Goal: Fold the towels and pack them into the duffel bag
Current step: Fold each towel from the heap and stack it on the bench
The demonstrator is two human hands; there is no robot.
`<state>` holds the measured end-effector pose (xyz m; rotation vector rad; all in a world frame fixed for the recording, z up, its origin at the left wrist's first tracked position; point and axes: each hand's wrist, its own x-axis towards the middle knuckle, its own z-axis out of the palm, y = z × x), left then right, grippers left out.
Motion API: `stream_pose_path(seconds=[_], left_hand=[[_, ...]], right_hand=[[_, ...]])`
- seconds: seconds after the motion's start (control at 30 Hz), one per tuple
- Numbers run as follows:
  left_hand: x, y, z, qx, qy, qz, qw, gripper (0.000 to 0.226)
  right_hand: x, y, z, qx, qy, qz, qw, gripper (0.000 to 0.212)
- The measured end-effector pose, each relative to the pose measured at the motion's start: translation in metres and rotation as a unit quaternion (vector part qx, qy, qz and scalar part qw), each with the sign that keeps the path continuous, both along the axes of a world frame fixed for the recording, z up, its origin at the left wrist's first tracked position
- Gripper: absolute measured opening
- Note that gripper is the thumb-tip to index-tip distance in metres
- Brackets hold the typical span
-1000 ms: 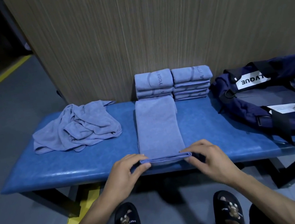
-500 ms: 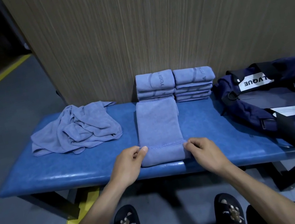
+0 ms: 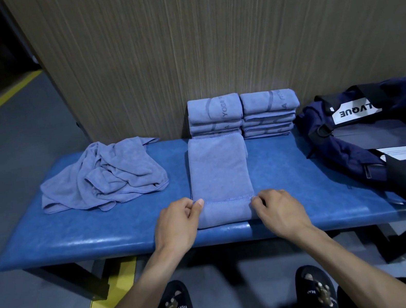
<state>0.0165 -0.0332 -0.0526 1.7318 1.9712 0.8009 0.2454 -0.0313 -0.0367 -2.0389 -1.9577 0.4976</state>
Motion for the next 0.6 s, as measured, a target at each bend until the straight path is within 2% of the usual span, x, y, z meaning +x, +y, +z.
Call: stream_pose_path(seconds=[0.2,0.33,0.47,0.6], left_hand=[[0.000,0.001,-0.001,-0.011,0.031,0.003,0.999,0.042],[0.002,0.003,-0.002,-0.021,0.096,0.001,0.995,0.044],[0.001,0.006,-0.002,-0.041,0.124,-0.007,0.991,0.045],[0.006,0.007,0.003,-0.047,0.154,-0.010,0.987,0.041]], right_hand=[[-0.005,-0.003,-0.010,0.045,-0.071,-0.004,0.996,0.036],[-0.007,-0.005,-0.013,0.081,-0.082,-0.017,0.993,0.035],[-0.009,-0.006,-0.015,0.103,-0.089,-0.020,0.990,0.033],[-0.011,-0.003,-0.014,0.083,-0.098,-0.033,0.991,0.032]])
